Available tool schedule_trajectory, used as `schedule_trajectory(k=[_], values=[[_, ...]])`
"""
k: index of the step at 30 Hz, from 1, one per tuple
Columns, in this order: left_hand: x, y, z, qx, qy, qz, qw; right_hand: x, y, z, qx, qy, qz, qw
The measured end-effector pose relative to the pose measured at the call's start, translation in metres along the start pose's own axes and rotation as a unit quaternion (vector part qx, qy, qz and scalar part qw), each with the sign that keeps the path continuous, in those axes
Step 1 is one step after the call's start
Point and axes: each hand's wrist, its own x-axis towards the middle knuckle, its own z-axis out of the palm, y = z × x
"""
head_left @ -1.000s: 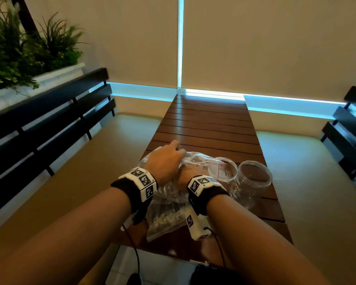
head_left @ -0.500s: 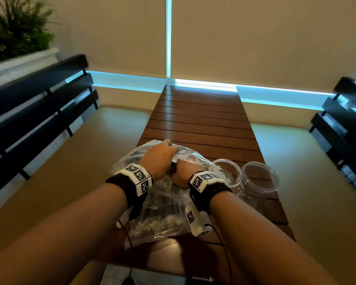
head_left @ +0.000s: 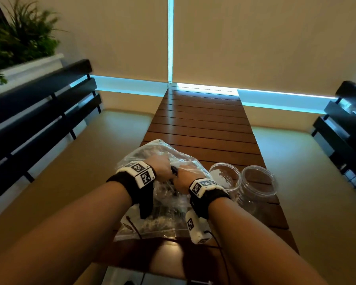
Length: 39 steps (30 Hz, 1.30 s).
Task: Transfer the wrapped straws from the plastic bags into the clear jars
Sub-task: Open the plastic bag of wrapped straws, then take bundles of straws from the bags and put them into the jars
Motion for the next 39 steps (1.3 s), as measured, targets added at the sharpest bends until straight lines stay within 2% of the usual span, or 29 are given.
schedule_trajectory(k=[3, 7, 10, 13, 18, 23, 26, 34, 39], values=[[-0.006, 0.008, 0.008, -0.043, 0.035, -0.012, 0.998, -0.014, 0.002, 0.001, 0.011, -0.007, 0.020, 1.000], [-0.006, 0.008, 0.011, -0.147, 0.132, -0.012, 0.980, -0.024, 0.006, -0.005, 0.002, 0.010, 0.029, 1.000], [-0.005, 0.012, 0.007, -0.148, 0.169, 0.003, 0.974, -0.028, 0.009, -0.018, -0.006, 0.024, 0.025, 0.999], [0.000, 0.017, -0.001, -0.128, 0.156, 0.040, 0.979, -0.027, 0.012, -0.027, 0.003, 0.035, 0.019, 0.999], [0.029, 0.010, -0.006, -0.103, 0.150, 0.021, 0.983, -0.018, 0.017, -0.039, 0.044, 0.043, 0.045, 0.997], [0.062, 0.003, -0.018, -0.119, 0.178, 0.031, 0.976, -0.013, 0.030, -0.061, 0.108, 0.019, 0.081, 0.991], [0.076, -0.009, -0.016, -0.111, 0.181, 0.020, 0.977, -0.011, 0.041, -0.076, 0.140, -0.018, 0.100, 0.985], [0.131, -0.027, -0.002, -0.093, 0.091, -0.025, 0.991, -0.046, 0.081, -0.143, 0.157, -0.101, 0.098, 0.978], [0.113, -0.011, -0.014, -0.122, 0.086, 0.006, 0.989, -0.082, 0.108, -0.172, 0.207, -0.096, 0.094, 0.969]])
